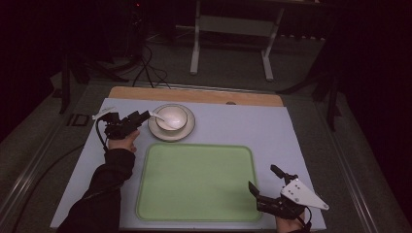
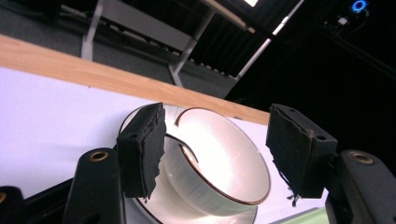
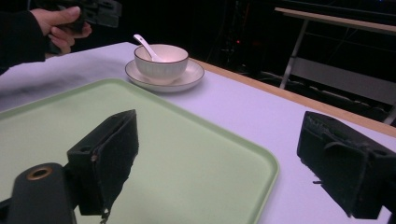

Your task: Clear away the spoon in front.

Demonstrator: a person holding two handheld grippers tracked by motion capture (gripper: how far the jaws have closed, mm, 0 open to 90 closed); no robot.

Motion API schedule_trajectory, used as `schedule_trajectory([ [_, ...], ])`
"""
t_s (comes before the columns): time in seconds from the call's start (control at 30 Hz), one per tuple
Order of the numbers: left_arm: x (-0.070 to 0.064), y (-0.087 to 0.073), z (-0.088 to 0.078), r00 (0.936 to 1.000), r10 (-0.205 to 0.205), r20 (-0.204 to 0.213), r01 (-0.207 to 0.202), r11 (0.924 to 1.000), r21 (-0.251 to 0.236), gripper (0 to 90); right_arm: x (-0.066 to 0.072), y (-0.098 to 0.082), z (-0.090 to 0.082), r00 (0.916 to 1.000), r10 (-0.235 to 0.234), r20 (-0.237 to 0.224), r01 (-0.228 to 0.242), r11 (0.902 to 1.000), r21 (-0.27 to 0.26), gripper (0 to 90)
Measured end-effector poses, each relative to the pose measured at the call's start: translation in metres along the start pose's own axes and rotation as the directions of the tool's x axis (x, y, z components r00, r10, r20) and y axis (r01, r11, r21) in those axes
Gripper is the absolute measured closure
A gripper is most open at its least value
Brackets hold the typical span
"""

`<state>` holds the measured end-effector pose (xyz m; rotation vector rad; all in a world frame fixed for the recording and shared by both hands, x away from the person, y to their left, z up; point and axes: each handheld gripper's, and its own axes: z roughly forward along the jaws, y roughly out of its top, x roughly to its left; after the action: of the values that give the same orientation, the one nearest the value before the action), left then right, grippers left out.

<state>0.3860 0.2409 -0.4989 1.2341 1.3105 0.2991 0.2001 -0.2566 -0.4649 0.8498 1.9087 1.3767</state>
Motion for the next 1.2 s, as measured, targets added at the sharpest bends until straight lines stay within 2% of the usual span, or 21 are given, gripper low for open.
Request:
schedule_trajectory([
  [0.03,0.003,-0.001,0.005,0.9994,-0.033,-0.007,0.033,0.9994,0.008,36.1,0.0,0.0,0.0,1.0,0.0,-0.001,0.0,1.0,0.0,12.4],
  [0.07,0.003,-0.001,0.008,0.9991,-0.042,-0.011,0.042,0.999,0.014,33.1,0.0,0.0,0.0,1.0,0.001,-0.003,-0.001,1.0,0.001,12.4],
  [0.17,0.006,-0.002,0.016,0.9973,-0.07,-0.025,0.07,0.9968,0.037,33.1,0.0,-0.001,0.001,1.0,0.002,-0.006,-0.002,1.0,0.006,12.4],
  [0.33,0.013,-0.005,0.028,0.988,-0.148,-0.046,0.149,0.9882,0.034,36.7,0.0,-0.001,0.002,1.0,0.0,-0.009,0.0,1.0,0.008,12.5],
  [0.47,0.015,-0.007,0.036,0.9841,-0.174,-0.036,0.175,0.9841,0.029,43.3,0.0,-0.001,0.002,1.0,0.001,-0.01,-0.001,1.0,0.01,12.5],
  [0.63,0.016,-0.009,0.041,0.9789,-0.198,-0.05,0.199,0.9797,0.023,52.2,-0.001,-0.001,0.001,0.9999,0.01,-0.011,-0.01,0.9999,0.009,12.5],
  [0.7,0.015,-0.01,0.043,0.9796,-0.19,-0.065,0.192,0.981,0.026,56.3,-0.001,-0.001,0.001,0.9999,0.011,-0.012,-0.011,0.9999,0.009,12.5],
  [0.93,0.02,-0.014,0.05,0.9705,-0.238,-0.036,0.239,0.9703,0.035,66.1,-0.001,-0.001,0.001,0.9999,0.01,-0.014,-0.01,0.9999,0.01,12.6],
  [1.0,0.021,-0.014,0.052,0.9657,-0.258,-0.026,0.259,0.9655,0.028,69.2,-0.002,-0.001,0.001,0.9998,0.011,-0.015,-0.011,0.9999,0.01,12.7],
  [1.1,0.022,-0.014,0.054,0.9631,-0.268,-0.019,0.269,0.9627,0.03,77.1,-0.003,-0.002,0.001,0.9994,0.027,-0.021,-0.026,0.9996,0.011,12.7],
  [1.17,0.021,-0.014,0.053,0.9604,-0.279,-0.001,0.279,0.96,0.027,79.2,-0.005,-0.002,0.001,0.9997,0.022,-0.013,-0.022,0.9997,0.011,12.9],
  [1.2,0.02,-0.013,0.053,0.9617,-0.274,0.003,0.274,0.9614,0.026,79.9,-0.006,-0.002,0.001,0.9996,0.025,-0.012,-0.025,0.9997,0.008,13.0],
])
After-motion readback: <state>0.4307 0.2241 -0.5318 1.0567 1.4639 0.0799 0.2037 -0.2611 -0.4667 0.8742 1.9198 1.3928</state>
